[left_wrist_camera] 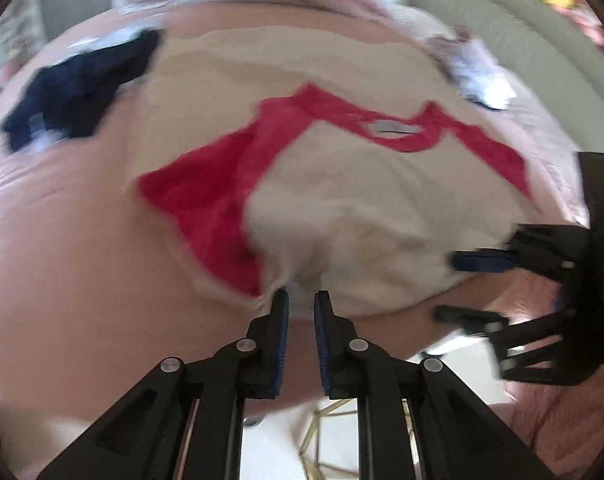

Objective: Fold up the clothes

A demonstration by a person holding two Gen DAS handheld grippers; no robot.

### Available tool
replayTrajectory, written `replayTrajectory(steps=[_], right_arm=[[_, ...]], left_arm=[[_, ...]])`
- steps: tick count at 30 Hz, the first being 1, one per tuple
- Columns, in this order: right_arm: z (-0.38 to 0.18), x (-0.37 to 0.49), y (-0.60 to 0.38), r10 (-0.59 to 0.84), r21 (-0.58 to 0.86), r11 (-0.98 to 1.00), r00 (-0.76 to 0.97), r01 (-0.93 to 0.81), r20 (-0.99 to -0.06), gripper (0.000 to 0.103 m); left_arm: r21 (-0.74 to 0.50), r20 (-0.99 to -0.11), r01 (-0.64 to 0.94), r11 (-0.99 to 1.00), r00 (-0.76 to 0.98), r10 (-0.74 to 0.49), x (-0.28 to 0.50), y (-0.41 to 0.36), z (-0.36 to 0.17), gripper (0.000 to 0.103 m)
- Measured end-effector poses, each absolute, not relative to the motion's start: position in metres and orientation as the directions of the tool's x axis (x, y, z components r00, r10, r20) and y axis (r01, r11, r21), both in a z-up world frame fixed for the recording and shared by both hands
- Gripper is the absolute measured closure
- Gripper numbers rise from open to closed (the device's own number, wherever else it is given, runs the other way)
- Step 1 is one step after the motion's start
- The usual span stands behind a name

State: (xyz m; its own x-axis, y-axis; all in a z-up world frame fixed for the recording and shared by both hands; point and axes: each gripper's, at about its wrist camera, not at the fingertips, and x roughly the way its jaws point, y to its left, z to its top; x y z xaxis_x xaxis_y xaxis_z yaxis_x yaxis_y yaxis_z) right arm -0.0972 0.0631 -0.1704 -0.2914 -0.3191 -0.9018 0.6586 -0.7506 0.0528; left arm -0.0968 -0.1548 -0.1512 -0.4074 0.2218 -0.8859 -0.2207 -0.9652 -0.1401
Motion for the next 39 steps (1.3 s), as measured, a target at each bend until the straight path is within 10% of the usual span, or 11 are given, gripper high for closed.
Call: replayTrajectory(steps=[4,14,19,28,39], right_arm=[[-0.150,-0.116,0.069,-0.398,0.145,-0.812,-0.353,0.566,-0.847,0.060],[-0.170,-0.111,0.062,-0.339,0.109,-0.763,-0.251,0.637,-0.907,0.057],[-0.170,-0.104,0.085,-0.318,0.104,-0.790,-0.259,0.604,-0.912,0.056],[-0.179,-0.090,0.120,-0.250,0.044,-0.834,-0.305,0.550,-0.919,0.057],[-0.168,-0.099,0.248,-0.265,0.261,-0.963,-0.445,0.071,-0.856,0.064]], left_arm=[[-0.223,-0.809,-0.299,-0.928,-0.474,0.347,-0.097,-0.141,-0.129,0.090],[0.134,-0.951,-0.215,-0.967,-0.303,-0.065,-0.112,-0.150,-0.164,0.082],[0.033,-0.898,-0.250,-0.968,-0.432,0.081,-0.126,-0.126,-0.138,0.082],[0.150,-0.931,-0.213,-0.965,-0.359,-0.066,-0.128,-0.126,-0.163,0.052],[0.097,-0.908,-0.081,-0.992,-0.414,-0.055,-0.130,-0.132,-0.174,0.050]])
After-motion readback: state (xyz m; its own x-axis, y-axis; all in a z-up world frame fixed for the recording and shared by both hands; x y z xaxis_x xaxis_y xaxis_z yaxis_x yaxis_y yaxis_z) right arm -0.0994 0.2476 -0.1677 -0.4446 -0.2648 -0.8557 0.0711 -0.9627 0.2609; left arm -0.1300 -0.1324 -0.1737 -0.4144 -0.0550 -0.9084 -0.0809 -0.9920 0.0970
